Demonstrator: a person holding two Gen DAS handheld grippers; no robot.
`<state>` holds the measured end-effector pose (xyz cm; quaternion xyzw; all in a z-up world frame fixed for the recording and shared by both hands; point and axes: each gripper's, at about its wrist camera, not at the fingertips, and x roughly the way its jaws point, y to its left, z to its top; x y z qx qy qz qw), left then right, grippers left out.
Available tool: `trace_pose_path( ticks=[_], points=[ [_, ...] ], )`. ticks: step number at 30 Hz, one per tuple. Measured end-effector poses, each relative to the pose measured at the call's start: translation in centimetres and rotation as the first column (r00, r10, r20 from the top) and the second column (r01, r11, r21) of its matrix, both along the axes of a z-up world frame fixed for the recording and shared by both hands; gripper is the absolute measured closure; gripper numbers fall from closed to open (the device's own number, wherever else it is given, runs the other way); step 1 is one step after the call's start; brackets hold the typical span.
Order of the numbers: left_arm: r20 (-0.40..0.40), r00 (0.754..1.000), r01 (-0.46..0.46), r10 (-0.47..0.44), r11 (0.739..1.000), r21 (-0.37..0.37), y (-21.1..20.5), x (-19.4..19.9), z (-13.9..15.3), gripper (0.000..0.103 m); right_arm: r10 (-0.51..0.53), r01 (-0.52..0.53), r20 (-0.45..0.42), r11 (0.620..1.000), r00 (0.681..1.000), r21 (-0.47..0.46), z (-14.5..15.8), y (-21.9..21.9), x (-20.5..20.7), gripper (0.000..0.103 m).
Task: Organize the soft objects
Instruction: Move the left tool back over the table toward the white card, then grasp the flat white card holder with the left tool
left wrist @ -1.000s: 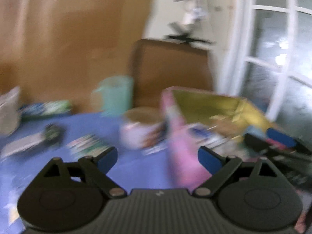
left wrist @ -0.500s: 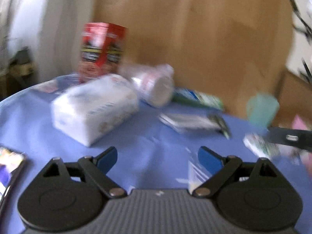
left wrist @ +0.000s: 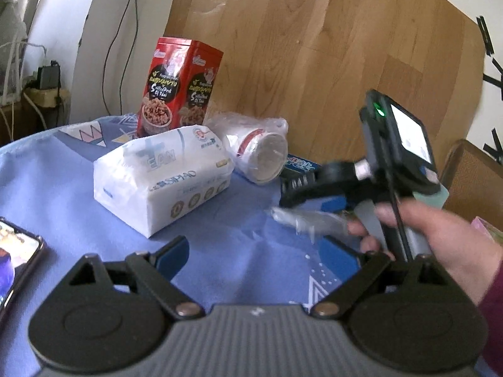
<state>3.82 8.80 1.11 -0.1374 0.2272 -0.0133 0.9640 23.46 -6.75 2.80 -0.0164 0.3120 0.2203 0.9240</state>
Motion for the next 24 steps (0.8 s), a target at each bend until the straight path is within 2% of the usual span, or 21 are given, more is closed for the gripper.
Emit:
trace_pose_path(
  ticks=[4, 8, 13, 15, 18, 22, 24],
  points=[
    [-0.003, 1.000, -0.026, 0.026, 0.999, -0.046, 0.9, -0.1, -0.1, 0.007, 0.108, -0.107, 0.013, 0.994, 0.994, -0.022, -0.2, -1.3, -4.9, 0.035],
    [-0.020, 0.999, -0.042, 0.040, 0.994, -0.101, 1.9, -0.1, -0.3, 0.007, 0.150, -0.148, 0.058, 0.988, 0.987, -0.031, -1.3, -4.1, -11.6, 0.034],
    [-0.019, 1.000, -0.023, 0.022, 0.998, -0.064, 1.2, -0.2, -0.2, 0.006, 0.179, -0.180, 0.121, 0.984, 0.976, 0.001, -3.0, -7.7, -19.4, 0.035],
    [-0.013, 1.000, -0.010, 0.010, 1.000, -0.028, 0.5, -0.2, -0.1, 0.006, 0.141, -0.150, 0.172, 0.988, 0.975, 0.044, -3.2, -9.3, -21.5, 0.035],
    [-0.003, 1.000, 0.011, -0.011, 1.000, -0.003, 0.0, -0.4, 0.0, 0.004, 0.013, -0.051, 0.234, 0.986, 0.972, 0.159, -2.8, -12.8, -24.3, 0.031],
    [-0.020, 0.999, 0.048, -0.049, 0.999, -0.023, 0.1, -0.1, -0.1, 0.004, -0.060, 0.011, 0.193, 0.969, 0.979, 0.245, -2.9, -16.2, -25.7, 0.030],
    [-0.031, 0.994, 0.099, -0.100, 0.994, -0.049, 0.2, 0.0, -0.2, 0.005, -0.062, 0.015, 0.176, 0.966, 0.982, 0.260, -3.2, -16.9, -26.7, 0.024]
  ],
)
